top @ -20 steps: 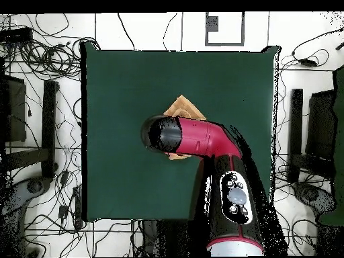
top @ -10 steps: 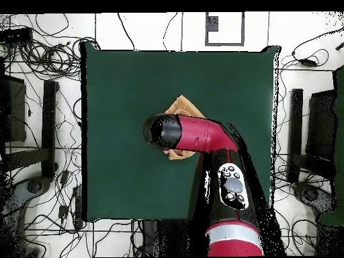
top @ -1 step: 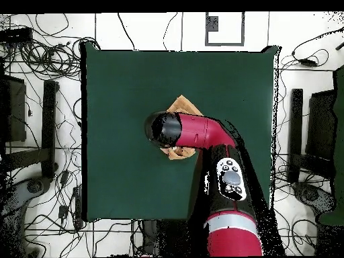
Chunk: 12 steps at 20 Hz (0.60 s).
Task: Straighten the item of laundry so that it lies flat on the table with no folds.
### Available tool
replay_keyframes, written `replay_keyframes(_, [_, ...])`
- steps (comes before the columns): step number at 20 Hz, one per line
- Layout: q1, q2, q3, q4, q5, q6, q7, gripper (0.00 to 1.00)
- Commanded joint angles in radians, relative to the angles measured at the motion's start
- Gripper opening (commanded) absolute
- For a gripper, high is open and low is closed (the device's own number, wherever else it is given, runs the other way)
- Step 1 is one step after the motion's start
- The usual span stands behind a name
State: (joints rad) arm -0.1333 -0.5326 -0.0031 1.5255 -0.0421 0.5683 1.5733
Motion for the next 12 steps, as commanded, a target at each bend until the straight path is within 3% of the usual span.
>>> replay_keyframes(1, [0.016,0.015,0.091,-0.020,-0.040,0.011,0.036,1.00])
replay_keyframes(12, [0.016,0.032,0.091,-0.022,-0.046,-0.012,0.036,1.00])
